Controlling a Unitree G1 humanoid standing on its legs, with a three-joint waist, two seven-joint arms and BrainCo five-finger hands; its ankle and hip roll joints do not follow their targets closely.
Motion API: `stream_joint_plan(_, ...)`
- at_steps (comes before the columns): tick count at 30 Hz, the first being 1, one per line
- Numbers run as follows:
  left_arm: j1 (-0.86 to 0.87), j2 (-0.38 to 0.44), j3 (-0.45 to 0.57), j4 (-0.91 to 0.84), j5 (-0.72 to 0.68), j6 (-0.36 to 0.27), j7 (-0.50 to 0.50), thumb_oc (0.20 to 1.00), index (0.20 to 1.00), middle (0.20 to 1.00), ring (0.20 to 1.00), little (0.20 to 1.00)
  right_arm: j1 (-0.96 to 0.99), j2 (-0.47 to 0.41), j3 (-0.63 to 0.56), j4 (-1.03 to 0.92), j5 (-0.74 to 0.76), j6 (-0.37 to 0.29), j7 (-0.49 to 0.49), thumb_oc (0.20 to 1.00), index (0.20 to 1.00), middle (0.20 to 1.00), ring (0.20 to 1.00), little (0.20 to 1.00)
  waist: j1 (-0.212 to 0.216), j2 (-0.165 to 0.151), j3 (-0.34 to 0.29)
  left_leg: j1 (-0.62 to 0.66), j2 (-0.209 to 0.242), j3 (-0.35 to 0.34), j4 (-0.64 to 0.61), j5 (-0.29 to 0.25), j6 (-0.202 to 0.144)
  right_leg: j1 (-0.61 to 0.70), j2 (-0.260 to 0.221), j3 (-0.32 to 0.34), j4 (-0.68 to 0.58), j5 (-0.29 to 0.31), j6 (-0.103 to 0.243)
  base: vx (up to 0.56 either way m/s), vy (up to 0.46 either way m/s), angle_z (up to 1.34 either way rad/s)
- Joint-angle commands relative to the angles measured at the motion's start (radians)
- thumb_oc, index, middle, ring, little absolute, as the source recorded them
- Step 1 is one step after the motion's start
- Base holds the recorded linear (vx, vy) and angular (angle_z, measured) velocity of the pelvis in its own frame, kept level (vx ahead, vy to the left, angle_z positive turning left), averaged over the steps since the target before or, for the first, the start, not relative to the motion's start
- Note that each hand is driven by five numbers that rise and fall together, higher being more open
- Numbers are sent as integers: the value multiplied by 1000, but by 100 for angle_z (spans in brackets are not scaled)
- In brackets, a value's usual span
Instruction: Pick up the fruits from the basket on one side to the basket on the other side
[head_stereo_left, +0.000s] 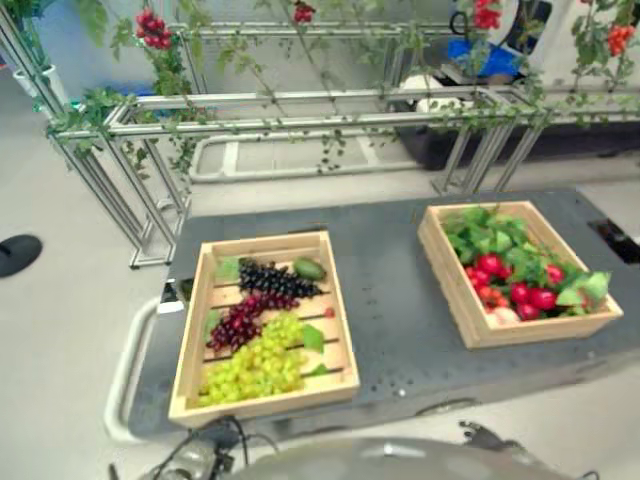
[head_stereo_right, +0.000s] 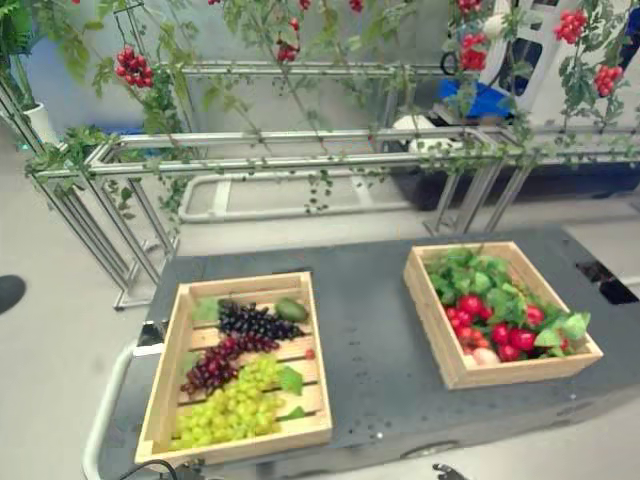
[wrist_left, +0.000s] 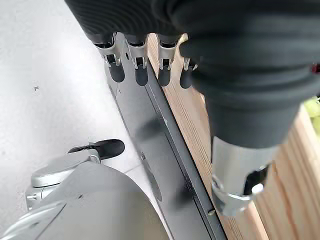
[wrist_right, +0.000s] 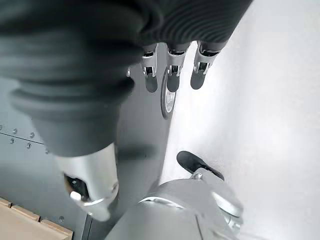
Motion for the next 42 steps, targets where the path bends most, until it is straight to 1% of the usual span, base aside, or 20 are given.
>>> stream_joint_plan(1,-57,9,12,11,58,-18,8,1000,1000,1000,1000,1000,-43,-4,15,18,-8,-9,-11,1000,1000,1000,1000,1000,-2,-46,9,-27,-28,44,7,2,10,-26,-40,17,22,17,72,-38,180,75)
stream_joint_plan(5,-57,7,16,9,40,-22,9,1000,1000,1000,1000,1000,-47,-6,17,18,-11,-12,-15,1000,1000,1000,1000,1000,0,-46,5,-20,-23,41,-6,4,8,-20,-38,14,15,15,72,0,0,0)
stream_joint_plan(16,-41,-1,15,33,61,-17,5,1000,1000,1000,1000,1000,-45,-1,23,26,-20,-13,-18,1000,1000,1000,1000,1000,4,-41,-9,-7,-25,47,-20,3,8,8,-39,9,-25,21,72,7,-1,1)
stream_joint_plan(26,-37,-9,14,37,64,-12,5,1000,1000,1000,1000,1000,-53,6,35,32,-30,-7,-20,1000,1000,1000,1000,1000,3,-33,-11,-1,-25,60,-26,4,8,20,-37,23,-49,29,72,0,0,0)
stream_joint_plan(35,-32,-9,9,31,67,-16,8,1000,1000,1000,1000,1000,-51,10,42,31,-33,-7,-17,1000,1000,1000,1000,1000,1,-34,-12,6,-25,63,-26,-1,10,26,-36,28,-53,30,71,0,0,0)
stream_joint_plan(38,-35,-8,5,22,66,-22,13,1000,1000,1000,1000,1000,-53,10,46,28,-33,-9,-19,1000,1000,1000,1000,1000,1,-34,-10,3,-25,65,-26,-1,9,23,-36,32,-54,31,72,0,0,0)
stream_joint_plan(42,-76,11,-9,-29,56,-37,36,1000,1000,1000,1000,1000,-73,0,55,14,-31,-11,-28,1000,1000,1000,1000,1000,-2,-35,16,-20,-22,66,-20,5,6,-7,-35,37,-39,35,71,-19,0,-2)
